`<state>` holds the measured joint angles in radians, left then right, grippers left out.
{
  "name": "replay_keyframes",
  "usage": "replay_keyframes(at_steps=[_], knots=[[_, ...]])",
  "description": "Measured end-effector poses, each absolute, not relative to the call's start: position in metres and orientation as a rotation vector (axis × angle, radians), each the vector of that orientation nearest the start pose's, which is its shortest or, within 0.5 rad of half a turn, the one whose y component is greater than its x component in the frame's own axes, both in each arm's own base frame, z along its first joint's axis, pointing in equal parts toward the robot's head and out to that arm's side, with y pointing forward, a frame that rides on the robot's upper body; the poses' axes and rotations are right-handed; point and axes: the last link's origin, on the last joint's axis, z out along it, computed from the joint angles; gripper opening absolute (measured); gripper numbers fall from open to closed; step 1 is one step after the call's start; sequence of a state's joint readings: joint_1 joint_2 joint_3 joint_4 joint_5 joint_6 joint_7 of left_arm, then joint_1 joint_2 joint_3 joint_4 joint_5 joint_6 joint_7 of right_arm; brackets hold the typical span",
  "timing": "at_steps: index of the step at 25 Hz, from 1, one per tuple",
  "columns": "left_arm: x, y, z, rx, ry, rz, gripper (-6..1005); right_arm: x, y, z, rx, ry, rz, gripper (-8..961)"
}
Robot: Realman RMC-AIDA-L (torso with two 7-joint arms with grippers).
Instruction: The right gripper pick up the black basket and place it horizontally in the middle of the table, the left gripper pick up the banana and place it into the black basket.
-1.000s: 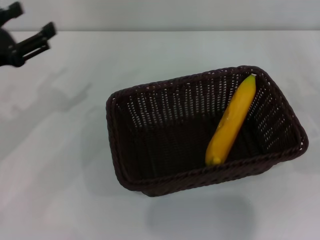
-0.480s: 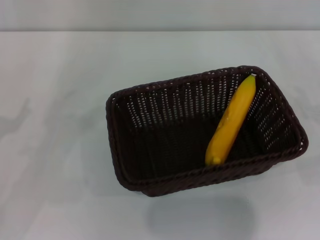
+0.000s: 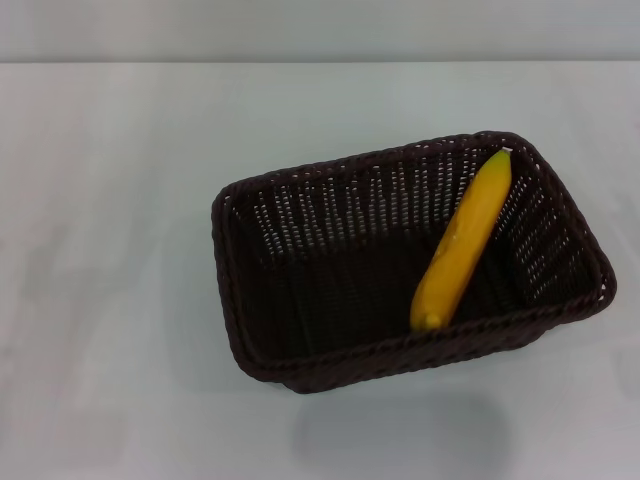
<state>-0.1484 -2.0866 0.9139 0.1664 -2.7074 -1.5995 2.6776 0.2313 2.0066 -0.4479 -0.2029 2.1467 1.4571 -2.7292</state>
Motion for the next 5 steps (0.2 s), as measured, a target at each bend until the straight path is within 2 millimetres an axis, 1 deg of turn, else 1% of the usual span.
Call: replay_keyframes(at_steps=[5], knots=[[-0.3777,0.2217,0.0651,-1.249,-0.464,-0.917,895,0.3969,0.2495,0.0977,-1.384,0.371,0.696,815]])
